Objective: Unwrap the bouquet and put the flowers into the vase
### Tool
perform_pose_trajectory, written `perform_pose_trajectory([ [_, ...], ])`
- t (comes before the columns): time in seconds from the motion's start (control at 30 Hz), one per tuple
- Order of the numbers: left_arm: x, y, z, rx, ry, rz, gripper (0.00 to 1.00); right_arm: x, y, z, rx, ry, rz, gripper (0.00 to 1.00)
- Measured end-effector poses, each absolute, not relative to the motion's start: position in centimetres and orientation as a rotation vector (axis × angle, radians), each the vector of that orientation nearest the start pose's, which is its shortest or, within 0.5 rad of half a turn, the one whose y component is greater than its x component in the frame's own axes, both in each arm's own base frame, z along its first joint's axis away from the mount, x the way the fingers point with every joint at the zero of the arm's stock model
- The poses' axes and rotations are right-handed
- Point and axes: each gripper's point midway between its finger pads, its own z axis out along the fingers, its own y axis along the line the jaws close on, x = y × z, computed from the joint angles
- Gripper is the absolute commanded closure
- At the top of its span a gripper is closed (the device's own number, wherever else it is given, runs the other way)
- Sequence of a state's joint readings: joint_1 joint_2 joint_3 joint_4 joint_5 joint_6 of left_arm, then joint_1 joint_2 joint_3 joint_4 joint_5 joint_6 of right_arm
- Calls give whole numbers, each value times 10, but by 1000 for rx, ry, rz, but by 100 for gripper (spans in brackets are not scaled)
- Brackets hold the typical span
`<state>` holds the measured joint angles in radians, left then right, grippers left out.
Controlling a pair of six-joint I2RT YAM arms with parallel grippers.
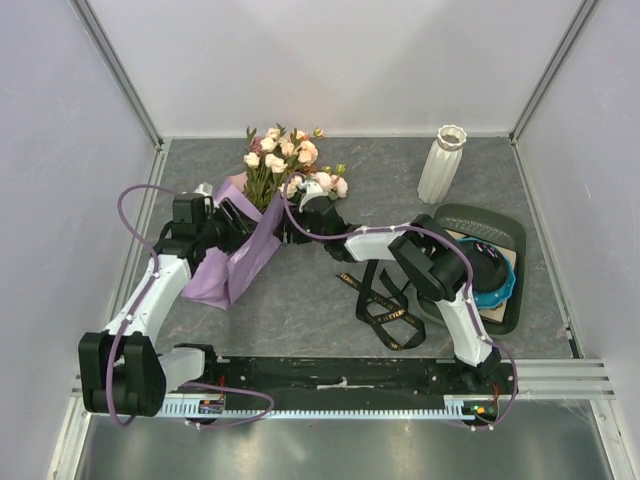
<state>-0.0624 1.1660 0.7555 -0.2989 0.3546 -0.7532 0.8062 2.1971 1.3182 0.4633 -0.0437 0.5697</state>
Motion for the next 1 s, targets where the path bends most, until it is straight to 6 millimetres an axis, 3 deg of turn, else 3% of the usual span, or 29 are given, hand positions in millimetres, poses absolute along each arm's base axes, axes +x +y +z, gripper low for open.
perform_pose_trajectory([
  [0.1,314,-114,152,-573,2265,-873,40,402,436,52,-264,2108,832,25],
  [0.2,305,-122,146,-547,2289,-940,40,400,409,59,-248,2172,710,20],
  [0.37,273,-136,122,-525,2359,-1057,35,365,336,85,-230,2242,518,18],
  [0.5,244,-153,120,-446,2376,-1150,30,339,268,121,-205,2235,324,17],
  [0.63,227,-163,131,-369,2370,-1211,29,323,238,173,-196,2165,307,18],
  [0.73,223,-158,137,-367,2386,-1157,28,311,243,215,-221,2072,415,22],
  [0.83,230,-147,154,-342,2373,-1034,29,302,272,232,-292,2033,582,32],
  [0.9,242,-136,170,-316,2356,-928,31,295,305,226,-355,2032,714,38],
  [1.0,259,-122,180,-286,2363,-760,32,271,353,190,-460,2093,850,44],
])
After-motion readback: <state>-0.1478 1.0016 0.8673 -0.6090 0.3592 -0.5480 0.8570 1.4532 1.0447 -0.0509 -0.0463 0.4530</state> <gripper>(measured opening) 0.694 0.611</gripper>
